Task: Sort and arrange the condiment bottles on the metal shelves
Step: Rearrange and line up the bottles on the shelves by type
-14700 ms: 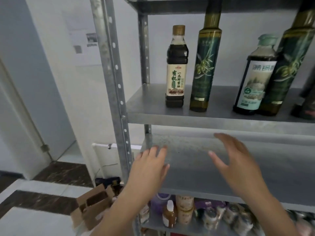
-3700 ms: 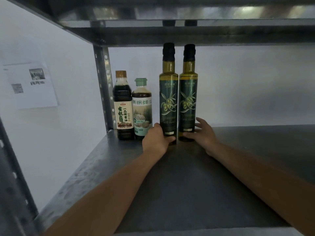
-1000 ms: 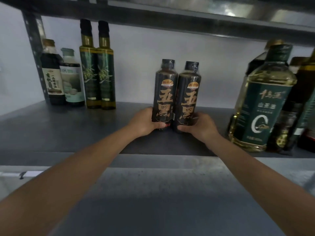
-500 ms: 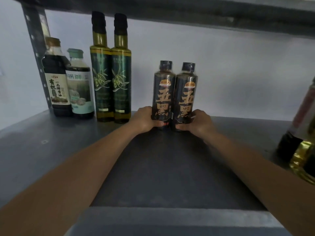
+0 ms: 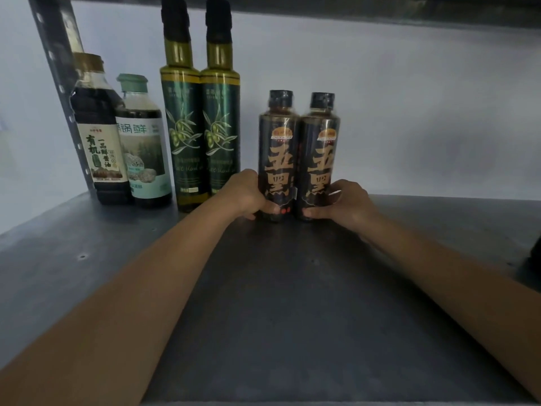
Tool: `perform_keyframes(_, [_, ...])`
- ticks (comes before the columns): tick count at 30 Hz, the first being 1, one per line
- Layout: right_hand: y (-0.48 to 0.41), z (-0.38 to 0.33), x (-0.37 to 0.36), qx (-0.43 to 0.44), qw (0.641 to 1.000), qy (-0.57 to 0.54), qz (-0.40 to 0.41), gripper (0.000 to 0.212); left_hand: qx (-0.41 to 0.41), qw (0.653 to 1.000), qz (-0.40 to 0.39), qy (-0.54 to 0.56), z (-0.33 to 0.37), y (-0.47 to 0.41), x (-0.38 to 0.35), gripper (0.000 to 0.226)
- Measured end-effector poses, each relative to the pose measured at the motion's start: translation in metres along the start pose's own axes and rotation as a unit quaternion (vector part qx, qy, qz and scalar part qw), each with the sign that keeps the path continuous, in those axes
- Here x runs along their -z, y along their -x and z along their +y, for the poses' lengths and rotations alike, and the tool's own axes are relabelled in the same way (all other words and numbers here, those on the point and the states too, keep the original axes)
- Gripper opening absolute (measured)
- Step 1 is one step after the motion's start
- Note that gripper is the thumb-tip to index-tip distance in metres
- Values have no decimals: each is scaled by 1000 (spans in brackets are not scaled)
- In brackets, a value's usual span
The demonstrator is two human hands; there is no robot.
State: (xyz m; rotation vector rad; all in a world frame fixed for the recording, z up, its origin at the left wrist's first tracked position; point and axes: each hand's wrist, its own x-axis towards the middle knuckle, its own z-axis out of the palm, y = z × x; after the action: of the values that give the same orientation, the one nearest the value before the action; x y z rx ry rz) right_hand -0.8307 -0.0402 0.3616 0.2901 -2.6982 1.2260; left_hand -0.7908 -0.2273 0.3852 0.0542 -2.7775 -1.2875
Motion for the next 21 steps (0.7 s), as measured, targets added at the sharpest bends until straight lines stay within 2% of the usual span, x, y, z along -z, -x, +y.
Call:
perform_keyframes(6, [11,-13,-18,-4,998,26,54,64,5,996,91,-13,2,-1,7,43])
perform_keyframes(8, [13,-16,-25,-12,997,26,70,65,6,993,110,-50,2,1,8,36])
perform_keyframes(11, [14,-19,-29,-16,996,28,78,66,20,982,138,-125,8,6,8,41])
perform_keyframes(14, [14,-18,-29,-15,996,26,79,66,25,980,134,-144,10,5,7,51])
perform_keyframes(18, [13,-15,-29,-11,997,23,77,66,23,978,120,-168,11,5,6,47])
perform_keyframes(21, [14,-13,-29,-1,998,14,69,65,25,964,121,-234,15,9,4,43])
